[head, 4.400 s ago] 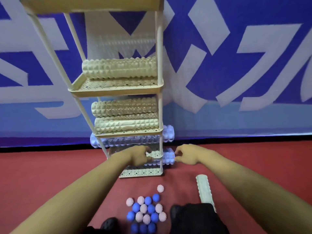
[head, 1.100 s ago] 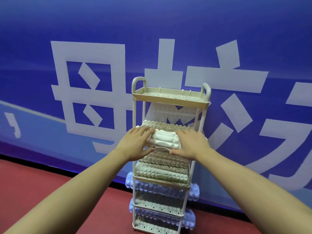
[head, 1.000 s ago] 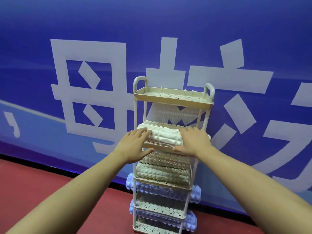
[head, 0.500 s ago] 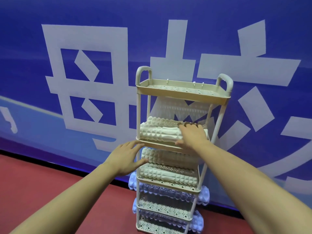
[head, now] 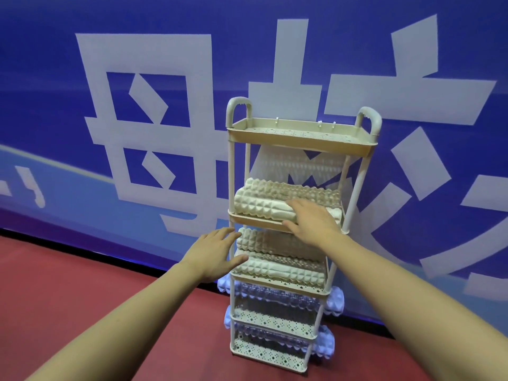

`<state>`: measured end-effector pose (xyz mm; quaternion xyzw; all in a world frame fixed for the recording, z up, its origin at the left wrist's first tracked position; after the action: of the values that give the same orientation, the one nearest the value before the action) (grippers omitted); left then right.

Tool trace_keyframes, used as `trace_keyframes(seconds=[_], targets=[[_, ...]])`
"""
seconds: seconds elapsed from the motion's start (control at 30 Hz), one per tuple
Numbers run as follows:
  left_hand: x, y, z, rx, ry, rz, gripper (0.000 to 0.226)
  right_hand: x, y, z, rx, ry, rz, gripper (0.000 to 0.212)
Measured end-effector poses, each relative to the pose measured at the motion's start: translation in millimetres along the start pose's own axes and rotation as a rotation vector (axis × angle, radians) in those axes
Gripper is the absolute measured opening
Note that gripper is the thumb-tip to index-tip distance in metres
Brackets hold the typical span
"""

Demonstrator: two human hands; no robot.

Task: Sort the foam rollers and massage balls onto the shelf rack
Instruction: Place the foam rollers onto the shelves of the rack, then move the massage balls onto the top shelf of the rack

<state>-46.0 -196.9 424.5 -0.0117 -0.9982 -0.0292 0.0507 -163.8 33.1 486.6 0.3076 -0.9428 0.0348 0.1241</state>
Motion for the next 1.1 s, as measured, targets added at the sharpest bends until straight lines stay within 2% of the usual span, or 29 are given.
trace_keyframes(seconds=[0.17,0.3,0.4,0.5,0.73,0.97,1.1], targets=[[-34,33,-1,-0.075,-0.093,-0.009,0.070,-59,-27,-5,0.108,-0.239,-0.065,0.060],[-70,64,7,-0.198,-0.337,-0.040,0.060,-114,-32,19,0.126,-0.659,0.000,0.059],[-100,83,21,-0.197,-0.542,-0.030,0.050,-161,-37,33,0.119,-0.859,0.029,0.057],[-126,100,34,-0.180,-0.623,-0.008,0.051,-201,-40,39,0.135,-0.879,0.053,0.053],[-160,132,59,-0.233,-0.620,-0.006,0.050,-260,-46,50,0.189,-0.857,0.097,0.049],[-169,150,86,-0.225,-0.649,0.005,0.051,-282,-38,70,0.257,-0.877,0.107,0.045],[-160,154,107,-0.229,-0.672,-0.004,0.050,-280,-27,95,0.244,-0.894,0.116,0.054]])
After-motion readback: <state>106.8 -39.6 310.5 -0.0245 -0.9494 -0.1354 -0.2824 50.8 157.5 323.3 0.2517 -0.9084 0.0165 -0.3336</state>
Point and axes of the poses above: each hand's wrist, its own x-axis towards the middle knuckle, its own z-axis out of the palm, y = z × x, the point moved 2 cm from there along x, towards the middle knuckle, and after that the axes turned 2 degrees about -z, right-handed, at the moved point
